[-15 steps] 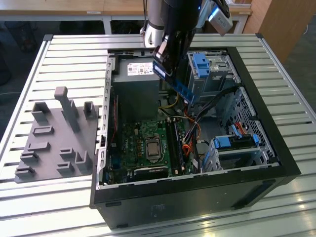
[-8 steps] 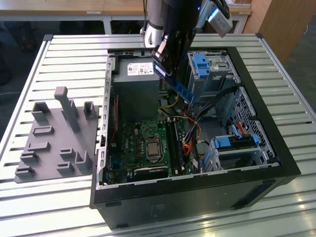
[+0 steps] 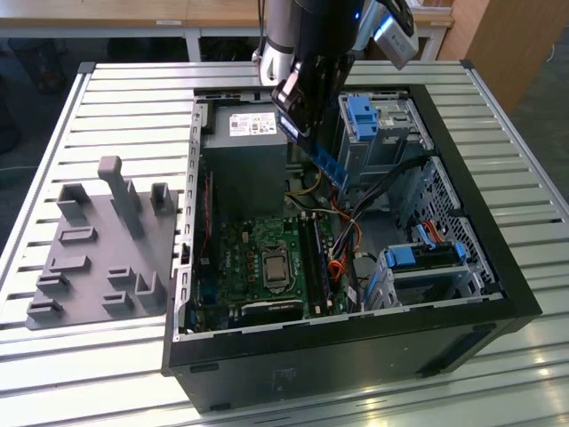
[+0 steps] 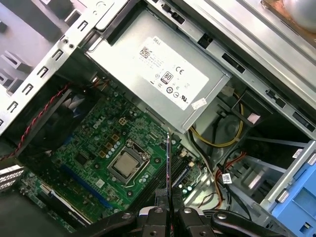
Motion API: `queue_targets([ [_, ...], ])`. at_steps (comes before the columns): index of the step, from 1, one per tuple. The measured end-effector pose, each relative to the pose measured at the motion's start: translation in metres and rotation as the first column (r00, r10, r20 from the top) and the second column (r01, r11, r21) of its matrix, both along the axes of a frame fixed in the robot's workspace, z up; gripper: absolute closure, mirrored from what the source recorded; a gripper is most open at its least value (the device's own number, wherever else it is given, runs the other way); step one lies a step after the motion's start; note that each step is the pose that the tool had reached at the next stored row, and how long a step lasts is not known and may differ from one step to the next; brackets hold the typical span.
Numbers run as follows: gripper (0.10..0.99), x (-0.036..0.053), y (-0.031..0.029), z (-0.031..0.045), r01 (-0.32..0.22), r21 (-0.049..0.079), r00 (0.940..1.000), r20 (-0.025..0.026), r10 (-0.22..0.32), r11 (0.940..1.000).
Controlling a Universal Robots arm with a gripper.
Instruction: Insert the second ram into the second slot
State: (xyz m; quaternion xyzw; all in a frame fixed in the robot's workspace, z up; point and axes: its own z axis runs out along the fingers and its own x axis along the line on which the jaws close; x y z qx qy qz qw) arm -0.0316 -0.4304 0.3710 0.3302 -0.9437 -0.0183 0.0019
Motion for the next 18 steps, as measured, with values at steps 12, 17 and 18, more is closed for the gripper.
queue_targets([
  [12, 0.949, 0.0000, 0.0000, 0.0000, 0.061, 0.000, 0.9981, 0.0000, -0.061, 0.9981],
  [17, 0.949, 0.0000, 0.0000, 0.0000, 0.087, 0.000, 0.9962, 0.0000, -0.087, 0.9962],
  [18, 0.949, 0.0000, 0.0000, 0.0000, 0.092, 0.000, 0.9958, 0.0000, -0.092, 0.9958],
])
